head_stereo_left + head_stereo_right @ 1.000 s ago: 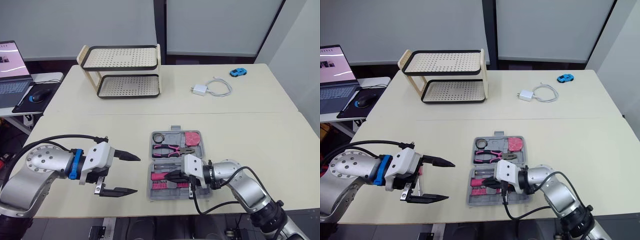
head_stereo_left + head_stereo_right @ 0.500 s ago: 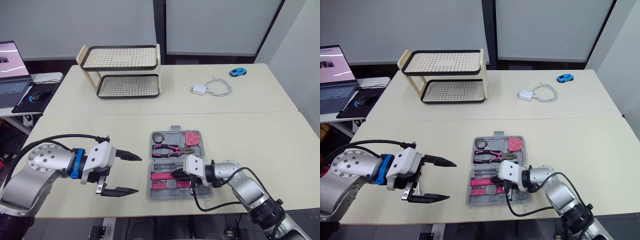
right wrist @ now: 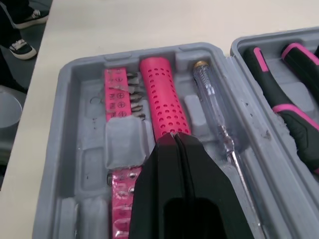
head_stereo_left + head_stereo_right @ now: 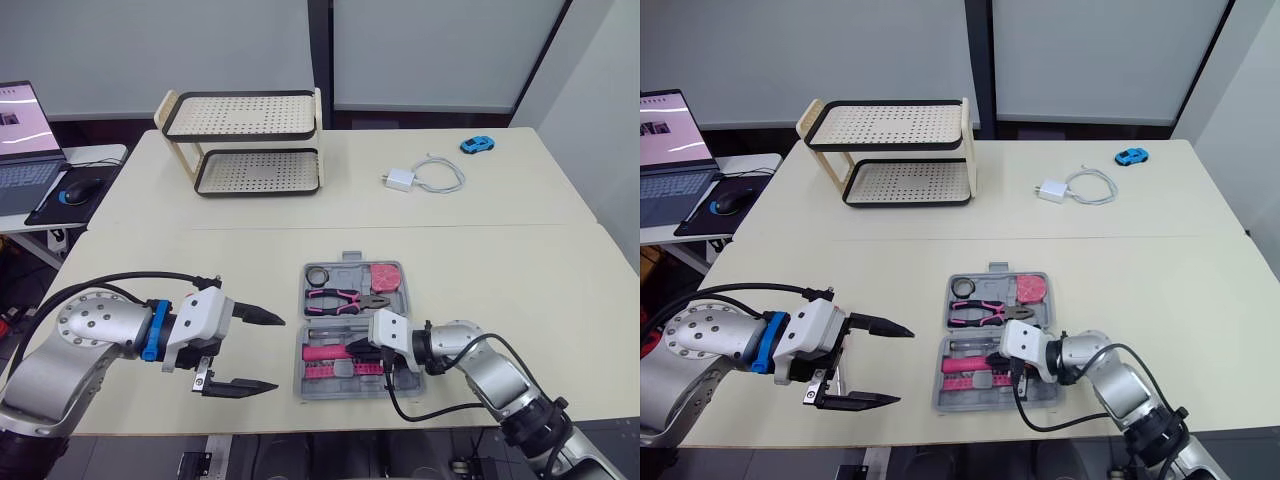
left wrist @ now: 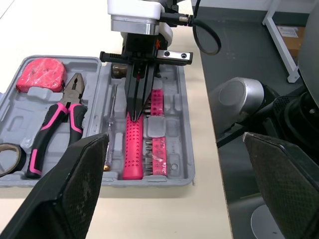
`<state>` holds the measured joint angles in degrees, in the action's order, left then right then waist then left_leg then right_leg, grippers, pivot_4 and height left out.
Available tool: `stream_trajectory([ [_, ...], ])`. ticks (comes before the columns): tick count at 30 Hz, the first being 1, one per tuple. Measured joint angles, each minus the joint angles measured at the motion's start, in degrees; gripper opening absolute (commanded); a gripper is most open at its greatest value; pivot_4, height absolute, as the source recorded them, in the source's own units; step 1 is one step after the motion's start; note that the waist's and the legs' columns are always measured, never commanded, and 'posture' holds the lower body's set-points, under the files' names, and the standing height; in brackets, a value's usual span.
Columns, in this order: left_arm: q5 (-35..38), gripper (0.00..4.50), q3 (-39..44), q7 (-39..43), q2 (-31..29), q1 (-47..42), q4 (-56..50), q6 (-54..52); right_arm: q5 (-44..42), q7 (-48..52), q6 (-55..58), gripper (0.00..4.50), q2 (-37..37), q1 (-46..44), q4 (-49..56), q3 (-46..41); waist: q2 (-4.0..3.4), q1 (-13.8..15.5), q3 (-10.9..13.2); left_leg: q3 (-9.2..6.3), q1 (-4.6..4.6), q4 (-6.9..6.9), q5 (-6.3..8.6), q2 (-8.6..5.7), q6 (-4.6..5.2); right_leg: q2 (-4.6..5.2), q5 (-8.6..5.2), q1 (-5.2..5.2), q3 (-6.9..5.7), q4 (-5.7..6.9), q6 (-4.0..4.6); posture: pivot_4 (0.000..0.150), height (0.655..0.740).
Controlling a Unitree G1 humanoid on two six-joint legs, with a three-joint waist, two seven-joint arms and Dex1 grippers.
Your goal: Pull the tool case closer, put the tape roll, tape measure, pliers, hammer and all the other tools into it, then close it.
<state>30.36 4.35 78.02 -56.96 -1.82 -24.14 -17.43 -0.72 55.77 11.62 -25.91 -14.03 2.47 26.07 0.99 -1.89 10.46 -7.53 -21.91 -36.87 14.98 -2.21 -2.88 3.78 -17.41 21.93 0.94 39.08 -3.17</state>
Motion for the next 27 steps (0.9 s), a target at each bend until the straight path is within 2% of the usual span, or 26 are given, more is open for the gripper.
stream_trajectory([
  [27,0.0,4.50,0.0,-1.1,0.0,-0.1,0.0,-0.9,2.5,0.0,-0.3,0.04,-0.5,-2.3,-0.9,1.8,0.00,0.0,0.0,0.00,0.23,0.00,0.00,0.06,0.00,-0.09,0.01,-0.23,-0.02,-0.01,0.02,0.150,0.7400],
])
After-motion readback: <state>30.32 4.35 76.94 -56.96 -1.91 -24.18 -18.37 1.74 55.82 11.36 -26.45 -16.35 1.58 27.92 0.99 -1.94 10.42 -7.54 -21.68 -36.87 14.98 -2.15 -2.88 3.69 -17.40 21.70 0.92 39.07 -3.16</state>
